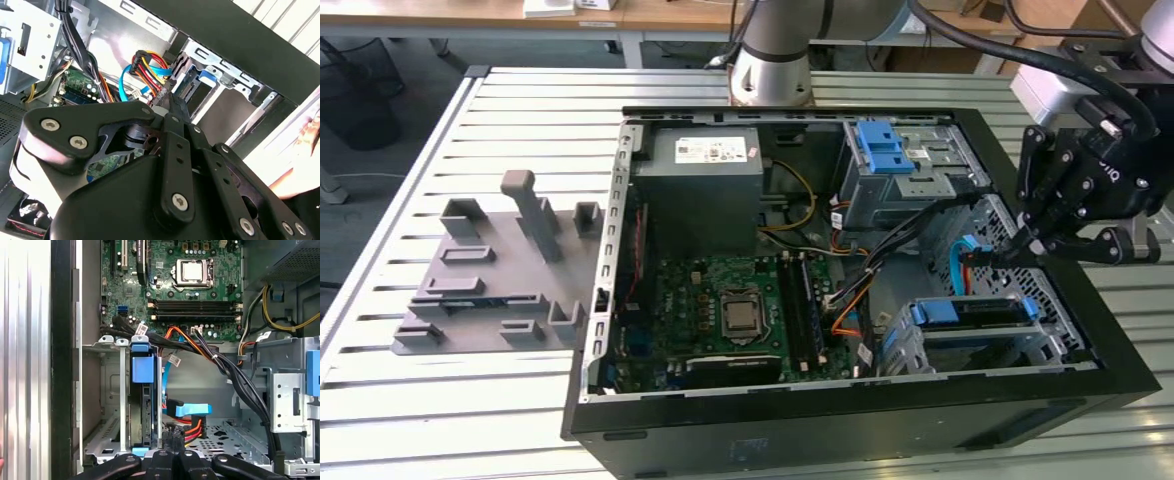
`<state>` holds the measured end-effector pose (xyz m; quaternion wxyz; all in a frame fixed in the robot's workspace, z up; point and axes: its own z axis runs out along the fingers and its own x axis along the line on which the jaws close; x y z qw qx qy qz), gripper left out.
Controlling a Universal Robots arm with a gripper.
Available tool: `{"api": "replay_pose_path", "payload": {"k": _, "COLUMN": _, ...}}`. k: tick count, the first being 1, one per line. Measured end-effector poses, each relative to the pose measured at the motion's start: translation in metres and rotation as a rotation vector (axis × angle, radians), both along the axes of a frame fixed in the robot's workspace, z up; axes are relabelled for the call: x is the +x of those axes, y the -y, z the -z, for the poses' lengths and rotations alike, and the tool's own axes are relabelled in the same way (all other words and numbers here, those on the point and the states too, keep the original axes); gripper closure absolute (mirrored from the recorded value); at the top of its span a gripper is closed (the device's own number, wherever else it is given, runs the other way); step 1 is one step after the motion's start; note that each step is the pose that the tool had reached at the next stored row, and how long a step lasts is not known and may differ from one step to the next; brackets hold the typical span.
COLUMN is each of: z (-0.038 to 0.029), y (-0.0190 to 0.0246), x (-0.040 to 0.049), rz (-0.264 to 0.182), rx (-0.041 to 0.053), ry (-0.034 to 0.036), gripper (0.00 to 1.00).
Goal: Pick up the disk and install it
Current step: 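Insert the first disk wire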
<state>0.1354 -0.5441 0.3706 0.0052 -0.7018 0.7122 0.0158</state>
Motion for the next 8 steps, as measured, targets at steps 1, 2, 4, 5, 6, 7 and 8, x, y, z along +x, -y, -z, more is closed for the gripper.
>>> {"api": "replay_pose_path", "payload": {"k": 1, "z": 0.0, "y": 0.0, "x": 0.0, "rz": 0.0, "rx": -0.0001, "ry": 0.0, "gripper": 0.89}}
{"api": "replay_pose_path", "payload": {"k": 2, "z": 0.0, "y": 0.0, "x": 0.0, "rz": 0.0, "rx": -0.0001, "ry": 0.0, "gripper": 0.89}}
{"api": "replay_pose_path", "payload": {"k": 4, "z": 0.0, "y": 0.0, "x": 0.0, "rz": 0.0, "rx": -0.0005, "ry": 0.0, "gripper": 0.89}}
{"api": "replay_pose_path", "payload": {"k": 5, "z": 0.0002, "y": -0.0002, "x": 0.0, "rz": 0.0, "rx": -0.0022, "ry": 0.0, "gripper": 0.89}}
{"api": "replay_pose_path", "payload": {"k": 6, "z": 0.0006, "y": -0.0005, "x": -0.0006, "rz": 0.0, "rx": -0.0087, "ry": 0.0021, "gripper": 0.89}}
{"api": "replay_pose_path", "payload": {"k": 7, "z": 0.001, "y": -0.0007, "x": -0.0012, "rz": 0.0, "rx": -0.0131, "ry": 0.005, "gripper": 0.89}}
{"api": "replay_pose_path", "payload": {"k": 8, "z": 0.0013, "y": -0.0021, "x": -0.0013, "rz": 0.0, "rx": -0.0248, "ry": 0.0054, "gripper": 0.89}}
